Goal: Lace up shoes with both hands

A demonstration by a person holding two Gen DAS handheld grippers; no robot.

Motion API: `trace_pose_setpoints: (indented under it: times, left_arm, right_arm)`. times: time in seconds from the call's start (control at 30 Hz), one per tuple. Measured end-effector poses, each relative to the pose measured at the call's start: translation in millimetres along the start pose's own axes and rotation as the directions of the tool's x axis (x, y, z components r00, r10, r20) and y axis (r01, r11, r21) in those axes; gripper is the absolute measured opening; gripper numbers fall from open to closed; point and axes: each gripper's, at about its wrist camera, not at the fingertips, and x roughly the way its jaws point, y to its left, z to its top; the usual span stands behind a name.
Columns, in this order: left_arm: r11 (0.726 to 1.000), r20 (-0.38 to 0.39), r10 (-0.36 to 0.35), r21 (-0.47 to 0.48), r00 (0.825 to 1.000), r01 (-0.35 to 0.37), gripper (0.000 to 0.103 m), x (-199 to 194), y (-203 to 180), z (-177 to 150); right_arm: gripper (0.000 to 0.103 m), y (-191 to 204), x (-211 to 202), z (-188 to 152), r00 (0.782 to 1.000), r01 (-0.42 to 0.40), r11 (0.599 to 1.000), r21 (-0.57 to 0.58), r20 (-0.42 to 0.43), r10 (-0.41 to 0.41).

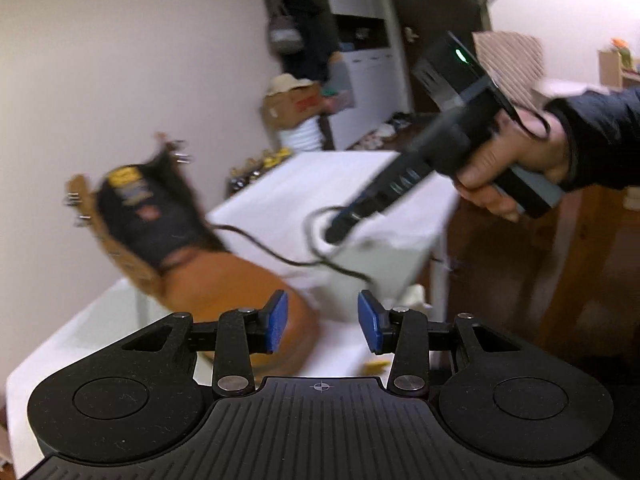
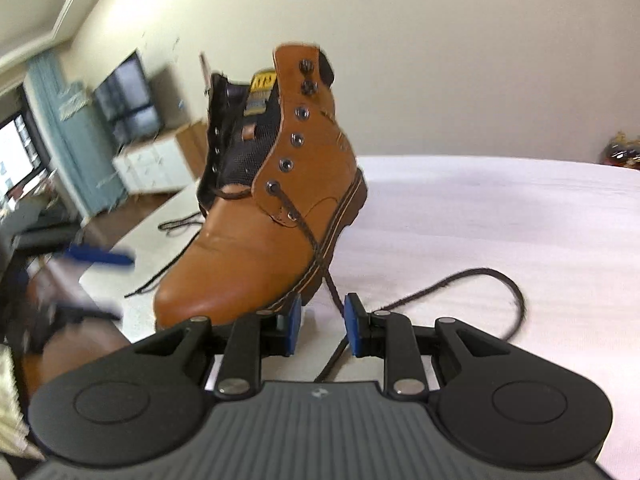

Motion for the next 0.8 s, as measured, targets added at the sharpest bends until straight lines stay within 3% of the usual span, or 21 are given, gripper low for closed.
trace_pose_setpoints:
  times: [0.17, 0.23, 0.47, 0.57, 0.73, 0.8]
  left_arm:
    - [0.995, -0.066, 0.051, 0.092, 0.997, -0.045, 0.040, 26.9, -43.4, -5.8]
    - [0.988, -0.093, 0.089, 0.132, 0.992, -0.076, 0.033, 39.4, -55.3, -6.2]
    - [0.968, -0.118, 0.148, 0.223, 0.982, -0.119, 0.021, 55.6, -64.1, -11.9]
    - [0.963, -0.139, 0.153, 0.242, 0.978, -0.116, 0.004, 59.7, -64.2, -14.0]
    - [0.981, -0.143, 0.117, 0.173, 0.983, -0.092, 0.002, 49.8, -58.5, -8.2]
    - [0.989, -0.141, 0.088, 0.133, 0.986, -0.069, 0.002, 42.4, -50.6, -2.2]
  right_arm:
    - [0.027, 0.6, -30.2, -10.7, 0.998, 0.018, 1.000, 0.007, 0.066, -0.019]
    - [0.027, -4.3, -40.8, -12.3, 0.997, 0.000, 1.000, 0.020, 0.076, -0.002]
    - [0.027, -16.6, -59.5, -20.1, 0.995, 0.025, 0.999, 0.040, 0.094, -0.029]
    - [0.027, -19.5, -61.5, -22.4, 0.995, 0.036, 0.998, 0.048, 0.091, -0.040]
    - [0.027, -22.0, -64.3, -25.9, 0.997, 0.031, 0.998, 0.048, 0.073, -0.034]
    - [0.027, -21.4, -62.3, -26.3, 0.999, -0.008, 0.999, 0.041, 0.052, 0.005]
